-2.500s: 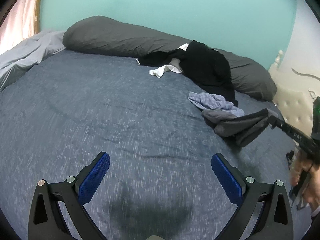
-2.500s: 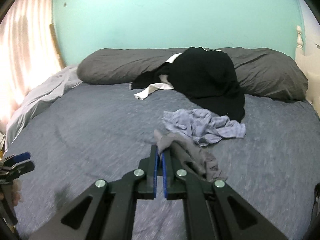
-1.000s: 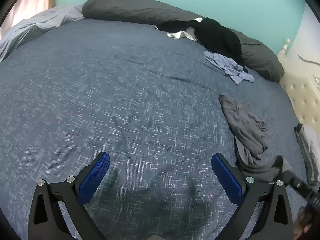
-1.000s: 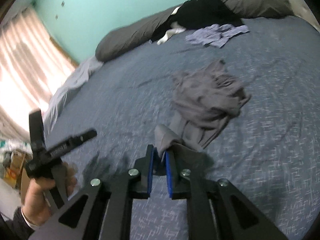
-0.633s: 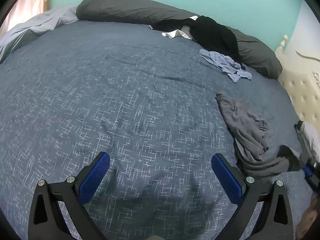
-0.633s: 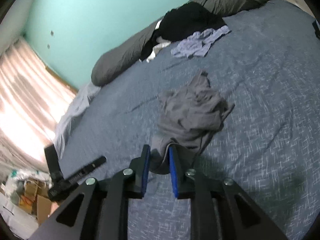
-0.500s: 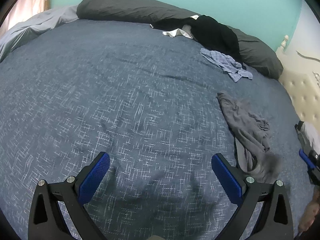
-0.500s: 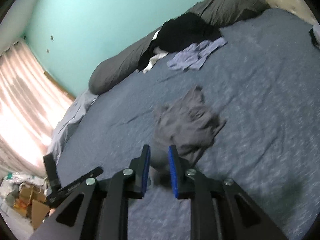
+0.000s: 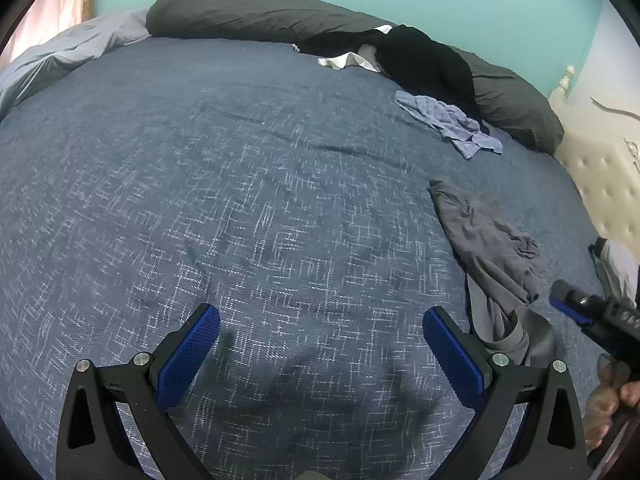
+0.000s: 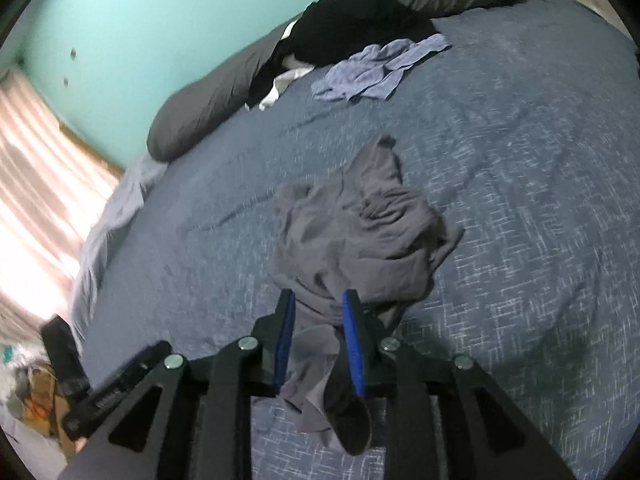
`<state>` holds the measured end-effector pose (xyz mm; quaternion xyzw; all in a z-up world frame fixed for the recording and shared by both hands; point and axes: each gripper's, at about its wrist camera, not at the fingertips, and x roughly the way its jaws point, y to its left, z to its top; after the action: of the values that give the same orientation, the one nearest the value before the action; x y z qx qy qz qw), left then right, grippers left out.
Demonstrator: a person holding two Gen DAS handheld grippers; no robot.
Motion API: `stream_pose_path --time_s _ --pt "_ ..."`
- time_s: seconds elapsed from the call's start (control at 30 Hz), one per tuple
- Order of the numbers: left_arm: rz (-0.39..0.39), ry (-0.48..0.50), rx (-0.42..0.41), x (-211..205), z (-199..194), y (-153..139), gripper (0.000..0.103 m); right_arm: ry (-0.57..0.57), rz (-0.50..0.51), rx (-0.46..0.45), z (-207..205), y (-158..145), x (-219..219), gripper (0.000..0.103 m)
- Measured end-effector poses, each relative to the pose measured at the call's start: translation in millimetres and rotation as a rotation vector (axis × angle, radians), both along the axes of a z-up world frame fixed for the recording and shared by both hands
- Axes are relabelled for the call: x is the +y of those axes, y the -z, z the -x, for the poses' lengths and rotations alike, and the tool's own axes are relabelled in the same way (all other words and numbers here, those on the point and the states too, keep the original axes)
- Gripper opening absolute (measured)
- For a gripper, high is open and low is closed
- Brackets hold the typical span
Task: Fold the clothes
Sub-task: 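Drag the grey shirt across the bed with the right gripper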
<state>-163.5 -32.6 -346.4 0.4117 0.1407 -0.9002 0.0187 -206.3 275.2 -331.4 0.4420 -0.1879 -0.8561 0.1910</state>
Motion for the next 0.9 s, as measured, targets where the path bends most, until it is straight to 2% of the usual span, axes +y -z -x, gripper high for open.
stream_pose_path --time_s 0.1,0.27,0.33,0.63,0.7,0.83,0.9 --pt "-0.003 -0.010 0.004 -2.9 0.2 -1.0 0.103 0.010 -0.068 -0.025 0.5 9.8 -1.8 0.024" --pt "-0.005 -0.012 -0.001 -4.4 0.5 1.0 0.103 0.046 -0.121 -0.069 1.5 21.0 4.6 0.024" --pt "-0.005 -0.013 -0.005 -4.5 0.3 2.3 0.103 0.028 -0.153 -0.089 0.8 25.8 1.6 0.024" --pt "-0.003 -0.010 -0.007 -2.6 1.8 3.5 0.103 -0.191 -0.081 -0.102 -9.6 34.9 -35.7 0.024" --pt "-0.004 -0.010 -0.005 -3.1 2.4 2.5 0.103 -0.210 -0.071 -0.097 -11.5 34.4 -39.0 0.024" --pt "-0.004 -0.014 -0.003 -4.5 2.2 2.5 0.103 -0.117 -0.055 -0.041 -7.7 21.2 -21.3 0.024" --pt "-0.006 -0.014 -0.007 -4.5 2.2 3.1 0.103 -0.067 -0.078 -0.033 -5.5 18.5 -12.1 0.024"
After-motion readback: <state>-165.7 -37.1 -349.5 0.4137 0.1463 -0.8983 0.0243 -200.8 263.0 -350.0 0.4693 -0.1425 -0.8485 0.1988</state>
